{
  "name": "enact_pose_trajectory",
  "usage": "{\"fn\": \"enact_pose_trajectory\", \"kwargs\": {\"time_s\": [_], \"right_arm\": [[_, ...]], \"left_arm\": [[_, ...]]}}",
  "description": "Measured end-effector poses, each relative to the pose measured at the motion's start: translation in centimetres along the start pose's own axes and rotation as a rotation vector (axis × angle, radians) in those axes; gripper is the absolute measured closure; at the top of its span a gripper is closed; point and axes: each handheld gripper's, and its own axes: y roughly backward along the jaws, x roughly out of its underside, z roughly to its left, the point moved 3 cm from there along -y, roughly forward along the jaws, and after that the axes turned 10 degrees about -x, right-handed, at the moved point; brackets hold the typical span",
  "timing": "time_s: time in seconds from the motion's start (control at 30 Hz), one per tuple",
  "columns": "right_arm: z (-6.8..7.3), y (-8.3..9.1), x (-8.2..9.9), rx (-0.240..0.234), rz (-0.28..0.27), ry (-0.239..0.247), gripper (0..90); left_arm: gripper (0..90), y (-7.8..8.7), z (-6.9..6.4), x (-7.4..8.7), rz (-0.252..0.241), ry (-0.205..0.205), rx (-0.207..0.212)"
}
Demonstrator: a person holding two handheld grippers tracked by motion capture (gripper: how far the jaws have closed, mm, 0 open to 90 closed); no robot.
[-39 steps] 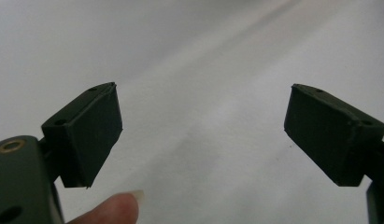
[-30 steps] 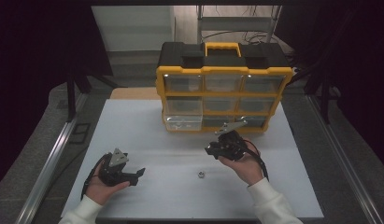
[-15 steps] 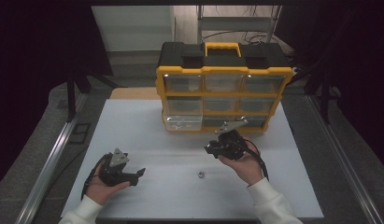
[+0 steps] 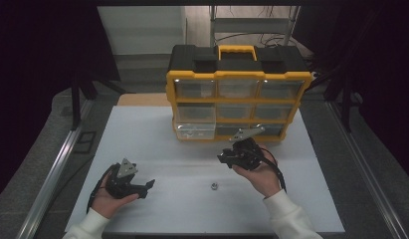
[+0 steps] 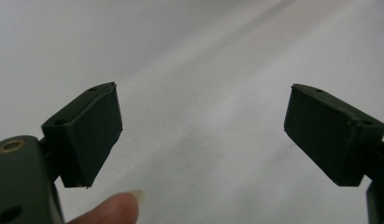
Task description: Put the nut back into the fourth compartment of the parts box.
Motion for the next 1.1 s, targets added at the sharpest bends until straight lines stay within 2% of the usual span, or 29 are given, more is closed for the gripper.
{"fn": "enact_pose_trajectory", "kwargs": {"time_s": [1.1], "right_arm": [[0.32,0.14,-0.47,-0.007,-0.013,0.007,67.9]], "left_arm": [[12.2,-0.31,-0.19,0.19,0.013,-0.014,0.004]]}}
